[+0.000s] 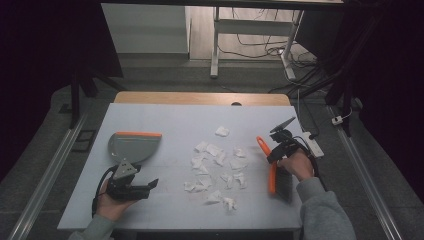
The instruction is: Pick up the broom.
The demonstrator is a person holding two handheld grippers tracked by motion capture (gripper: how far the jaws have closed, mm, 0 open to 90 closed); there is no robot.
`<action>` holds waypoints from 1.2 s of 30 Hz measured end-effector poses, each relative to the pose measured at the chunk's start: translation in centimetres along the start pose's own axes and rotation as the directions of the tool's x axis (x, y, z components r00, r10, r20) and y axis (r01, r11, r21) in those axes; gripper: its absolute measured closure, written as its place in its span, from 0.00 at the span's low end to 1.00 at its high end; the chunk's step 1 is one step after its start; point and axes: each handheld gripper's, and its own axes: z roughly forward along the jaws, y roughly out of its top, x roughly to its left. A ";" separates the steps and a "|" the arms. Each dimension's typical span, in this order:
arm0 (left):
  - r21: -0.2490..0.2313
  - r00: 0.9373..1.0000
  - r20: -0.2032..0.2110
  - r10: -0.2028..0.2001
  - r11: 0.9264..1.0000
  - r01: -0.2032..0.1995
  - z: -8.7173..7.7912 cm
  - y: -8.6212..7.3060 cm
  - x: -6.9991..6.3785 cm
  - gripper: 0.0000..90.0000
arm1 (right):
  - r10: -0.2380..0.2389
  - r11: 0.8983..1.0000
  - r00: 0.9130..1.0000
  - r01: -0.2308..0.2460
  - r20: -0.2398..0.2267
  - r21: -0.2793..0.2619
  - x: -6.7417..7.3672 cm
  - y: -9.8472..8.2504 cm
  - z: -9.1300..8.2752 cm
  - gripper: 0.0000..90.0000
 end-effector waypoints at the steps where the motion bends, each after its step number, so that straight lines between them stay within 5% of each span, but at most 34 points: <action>1: 0.000 1.000 0.000 0.001 1.000 -0.001 0.0 0.0 0.0 0.22 | 0.000 1.000 1.000 0.000 0.000 0.000 0.0 0.0 0.0 0.79; 11: -0.004 1.000 0.007 0.008 1.000 -0.008 0.2 0.4 -0.3 0.22 | 0.023 0.988 0.994 -0.040 -0.108 -0.150 -0.9 -0.7 -3.9 0.79; 15: -0.011 1.000 0.013 0.002 1.000 -0.001 0.3 0.7 -0.2 0.22 | -0.006 0.967 0.986 -0.037 -0.169 -0.253 -0.9 -1.3 -5.2 0.79; 24: -0.023 1.000 0.025 0.009 1.000 -0.009 0.3 1.8 -0.7 0.22 | -0.042 0.937 0.971 -0.043 -0.233 -0.347 -1.1 -2.1 -6.3 0.79; 33: -0.024 0.998 0.058 0.031 0.999 -0.030 1.0 3.3 -1.6 0.23 | -0.050 0.893 0.955 -0.088 -0.291 -0.441 -0.8 -3.0 -6.1 0.79; 36: -0.024 0.997 0.058 0.042 0.999 -0.040 1.3 3.8 -1.9 0.23 | -0.059 0.876 0.944 -0.107 -0.325 -0.470 -0.6 -3.2 -6.1 0.79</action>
